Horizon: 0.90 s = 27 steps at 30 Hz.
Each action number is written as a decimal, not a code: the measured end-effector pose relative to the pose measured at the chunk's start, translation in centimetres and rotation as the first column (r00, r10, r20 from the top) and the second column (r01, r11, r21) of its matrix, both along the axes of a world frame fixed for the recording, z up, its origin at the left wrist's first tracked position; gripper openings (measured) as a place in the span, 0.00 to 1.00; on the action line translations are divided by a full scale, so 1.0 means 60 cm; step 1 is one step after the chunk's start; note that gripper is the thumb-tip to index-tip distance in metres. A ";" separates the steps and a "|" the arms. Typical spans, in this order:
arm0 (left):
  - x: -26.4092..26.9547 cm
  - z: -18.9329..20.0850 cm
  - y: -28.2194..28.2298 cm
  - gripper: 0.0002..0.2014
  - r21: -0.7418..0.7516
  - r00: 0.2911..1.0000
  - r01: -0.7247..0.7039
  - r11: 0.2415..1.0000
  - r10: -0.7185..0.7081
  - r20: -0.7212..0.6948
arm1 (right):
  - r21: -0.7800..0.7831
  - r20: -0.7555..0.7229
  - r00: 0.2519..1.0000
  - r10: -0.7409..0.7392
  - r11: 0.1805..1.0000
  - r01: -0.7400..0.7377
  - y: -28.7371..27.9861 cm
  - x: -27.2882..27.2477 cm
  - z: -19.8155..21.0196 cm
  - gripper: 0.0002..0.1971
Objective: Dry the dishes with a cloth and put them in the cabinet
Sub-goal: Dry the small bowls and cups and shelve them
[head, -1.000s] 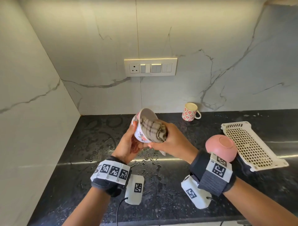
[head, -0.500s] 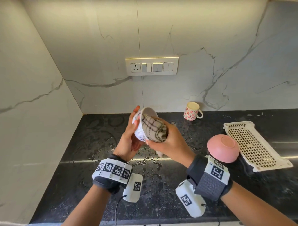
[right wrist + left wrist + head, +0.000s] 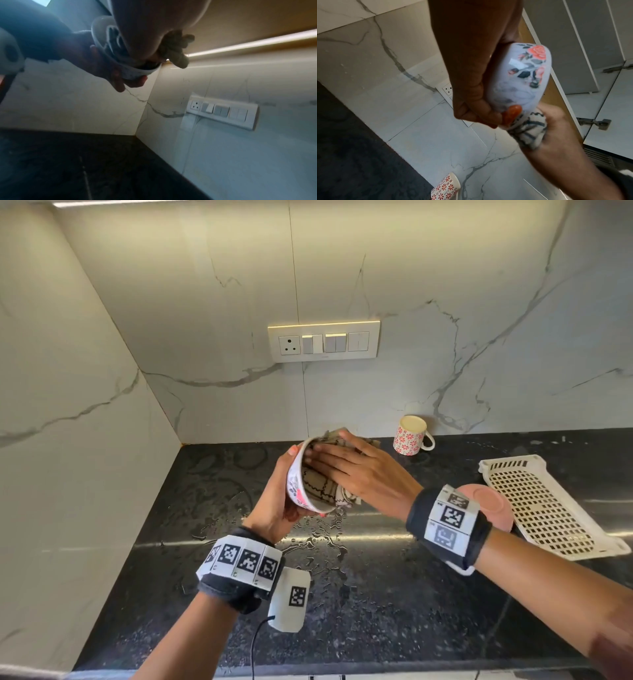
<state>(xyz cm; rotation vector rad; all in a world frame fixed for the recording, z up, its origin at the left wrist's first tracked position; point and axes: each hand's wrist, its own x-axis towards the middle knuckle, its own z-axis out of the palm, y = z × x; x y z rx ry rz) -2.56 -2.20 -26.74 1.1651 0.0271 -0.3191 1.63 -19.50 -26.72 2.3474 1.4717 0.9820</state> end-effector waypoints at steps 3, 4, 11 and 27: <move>0.005 0.002 0.002 0.21 0.080 0.997 -0.049 0.996 0.045 0.061 | 0.135 -0.235 0.969 -0.075 0.985 0.109 0.026 -0.024 -0.026 0.24; 0.007 0.003 0.003 0.21 0.099 0.995 -0.067 0.993 0.059 0.083 | 0.191 -0.358 0.931 -0.079 0.969 0.156 0.036 -0.032 -0.031 0.22; -0.002 -0.029 -0.006 0.42 0.015 0.969 -0.173 0.985 0.168 0.183 | 0.259 -0.616 -0.181 0.767 0.414 0.872 0.057 -0.052 0.007 0.09; -0.004 -0.050 -0.007 0.31 0.120 0.953 -0.164 0.979 0.126 0.277 | 0.374 -0.452 -0.307 0.838 0.490 0.787 0.046 -0.049 0.017 0.16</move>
